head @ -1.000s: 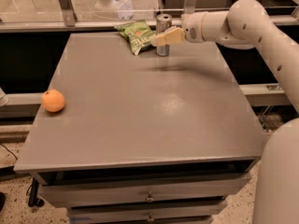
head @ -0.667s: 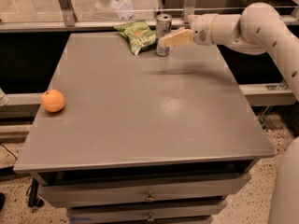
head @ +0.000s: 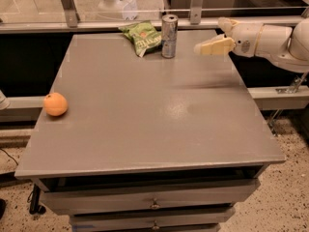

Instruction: Move redbull can near green jalapeno chip bag

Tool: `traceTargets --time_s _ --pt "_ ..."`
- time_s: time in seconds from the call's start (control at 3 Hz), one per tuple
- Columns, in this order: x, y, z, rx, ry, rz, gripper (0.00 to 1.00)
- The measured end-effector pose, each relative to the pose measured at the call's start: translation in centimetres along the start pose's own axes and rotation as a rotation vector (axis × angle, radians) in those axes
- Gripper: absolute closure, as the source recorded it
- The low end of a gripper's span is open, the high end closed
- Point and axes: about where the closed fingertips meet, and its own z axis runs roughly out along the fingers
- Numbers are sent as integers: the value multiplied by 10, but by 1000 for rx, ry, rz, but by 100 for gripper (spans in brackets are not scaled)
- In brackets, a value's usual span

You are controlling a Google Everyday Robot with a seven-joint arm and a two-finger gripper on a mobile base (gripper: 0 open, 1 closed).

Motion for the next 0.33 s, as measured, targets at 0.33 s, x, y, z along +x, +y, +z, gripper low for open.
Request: traceTargets --time_s 0.33 --pt "0 0 0 0 0 0 0"
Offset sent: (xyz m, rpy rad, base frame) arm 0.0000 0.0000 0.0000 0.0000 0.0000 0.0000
